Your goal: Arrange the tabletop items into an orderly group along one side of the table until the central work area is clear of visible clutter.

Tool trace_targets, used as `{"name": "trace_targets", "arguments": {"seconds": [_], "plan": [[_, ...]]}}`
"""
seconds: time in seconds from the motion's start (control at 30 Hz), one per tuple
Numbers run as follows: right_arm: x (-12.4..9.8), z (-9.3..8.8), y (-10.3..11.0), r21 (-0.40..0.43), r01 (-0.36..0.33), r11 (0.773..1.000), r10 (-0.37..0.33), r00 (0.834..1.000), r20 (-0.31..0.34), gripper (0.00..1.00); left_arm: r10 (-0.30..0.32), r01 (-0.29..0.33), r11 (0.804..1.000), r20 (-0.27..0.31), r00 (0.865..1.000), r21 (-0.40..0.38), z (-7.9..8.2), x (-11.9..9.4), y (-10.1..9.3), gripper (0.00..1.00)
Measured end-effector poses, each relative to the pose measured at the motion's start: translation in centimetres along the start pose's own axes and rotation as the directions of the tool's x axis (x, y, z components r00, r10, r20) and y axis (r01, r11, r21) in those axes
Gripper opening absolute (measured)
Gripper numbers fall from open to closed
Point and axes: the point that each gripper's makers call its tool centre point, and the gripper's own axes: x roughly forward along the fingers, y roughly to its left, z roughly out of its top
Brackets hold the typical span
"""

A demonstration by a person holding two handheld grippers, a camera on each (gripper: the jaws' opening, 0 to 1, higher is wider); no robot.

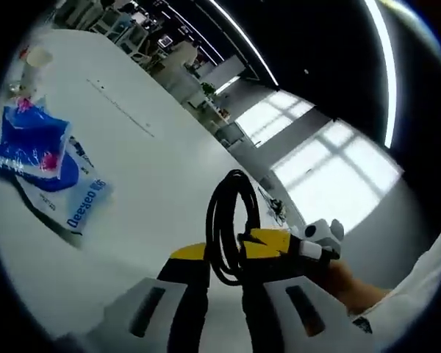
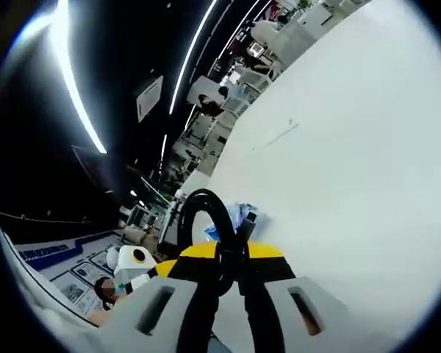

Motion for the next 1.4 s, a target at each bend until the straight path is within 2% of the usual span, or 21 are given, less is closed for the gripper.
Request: {"name": "trace_targets", "arguments": {"seconds": [0.07, 0.13, 0.2, 0.5, 0.77, 0.87, 1.03, 1.17, 1.27, 1.37, 1.4], "plan": [[0.0, -0.3, -0.5, -0.044, 0.035, 0.998, -0.035, 0.999, -0.011, 0.10, 0.009, -0.010, 0.998, -0.006, 1.000, -0.057, -0.1, 0.1, 0.3, 0.09], [0.0, -0.6, -0.9, -0.077, 0.065, 0.995, -0.067, 0.998, -0.022, 0.10, 0.032, -0.033, 0.998, -0.015, 0.999, -0.055, -0.2, 0.5, 0.8, 0.05], [0.0, -0.8, -1.5, -0.106, 0.094, 0.990, -0.098, 0.995, -0.028, 0.10, 0.051, -0.055, 0.996, -0.049, 0.997, -0.070, -0.6, 0.9, 1.3, 0.03], [-0.1, -0.7, -3.5, -0.139, 0.182, 0.973, -0.189, 0.981, -0.037, 0.11, 0.101, -0.110, 0.991, -0.104, 0.989, -0.077, -1.0, 2.9, 2.4, 0.02], [0.8, -0.6, -7.1, -0.143, 0.294, 0.945, -0.305, 0.951, -0.058, 0.11, 0.172, -0.181, 0.982, -0.144, 0.974, -0.049, -1.2, 5.3, 4.4, 0.02], [1.4, -0.2, -8.2, -0.180, 0.334, 0.925, -0.350, 0.934, -0.066, 0.09, 0.199, -0.210, 0.976, -0.151, 0.968, -0.060, -1.2, 6.0, 5.6, 0.02], [2.2, 0.0, -9.0, -0.199, 0.357, 0.913, -0.378, 0.923, -0.078, 0.09, 0.213, -0.225, 0.973, -0.175, 0.961, -0.051, -1.3, 6.8, 6.3, 0.03], [2.4, -0.5, -10.2, -0.184, 0.394, 0.901, -0.415, 0.905, -0.093, 0.09, 0.243, -0.267, 0.958, -0.202, 0.949, -0.101, -2.0, 7.1, 7.5, 0.03], [2.4, -0.8, -10.7, -0.200, 0.408, 0.891, -0.434, 0.895, -0.105, 0.09, 0.255, -0.269, 0.962, -0.216, 0.943, -0.039, -2.5, 7.5, 7.8, 0.03], [2.5, -0.8, -11.1, -0.225, 0.416, 0.881, -0.446, 0.889, -0.106, 0.10, 0.262, -0.276, 0.960, -0.214, 0.941, -0.037, -2.7, 7.6, 7.8, 0.03], [2.5, -0.8, -11.2, -0.225, 0.420, 0.879, -0.451, 0.886, -0.108, 0.10, 0.272, -0.286, 0.957, -0.221, 0.937, -0.036, -2.9, 7.8, 8.2, 0.04]]}}
